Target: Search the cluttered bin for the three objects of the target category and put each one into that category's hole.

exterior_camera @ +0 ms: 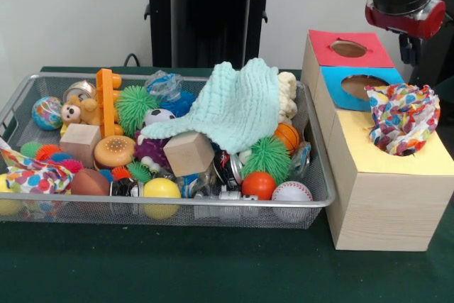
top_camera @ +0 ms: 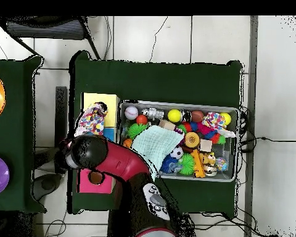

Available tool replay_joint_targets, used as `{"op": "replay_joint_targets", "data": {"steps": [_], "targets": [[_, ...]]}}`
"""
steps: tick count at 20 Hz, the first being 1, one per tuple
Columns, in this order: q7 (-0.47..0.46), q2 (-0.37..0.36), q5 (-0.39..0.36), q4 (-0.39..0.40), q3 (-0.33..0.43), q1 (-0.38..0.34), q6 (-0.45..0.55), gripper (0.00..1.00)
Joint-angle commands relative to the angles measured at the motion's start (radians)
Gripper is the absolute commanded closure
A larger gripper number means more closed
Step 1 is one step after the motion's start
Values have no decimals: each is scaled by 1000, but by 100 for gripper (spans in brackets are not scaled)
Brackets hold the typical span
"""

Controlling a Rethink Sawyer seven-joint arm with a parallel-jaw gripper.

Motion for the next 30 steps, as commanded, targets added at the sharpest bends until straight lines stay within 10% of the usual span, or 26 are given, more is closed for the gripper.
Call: {"op": "replay_joint_targets", "data": {"steps": [1, 8, 30], "targets": [[38, -1, -24, -33, 63, -44, -108, 100], [46, 72, -143, -177, -61, 17, -143, 100], [51, 163, -237, -304, -73, 21, -185, 100]]}}
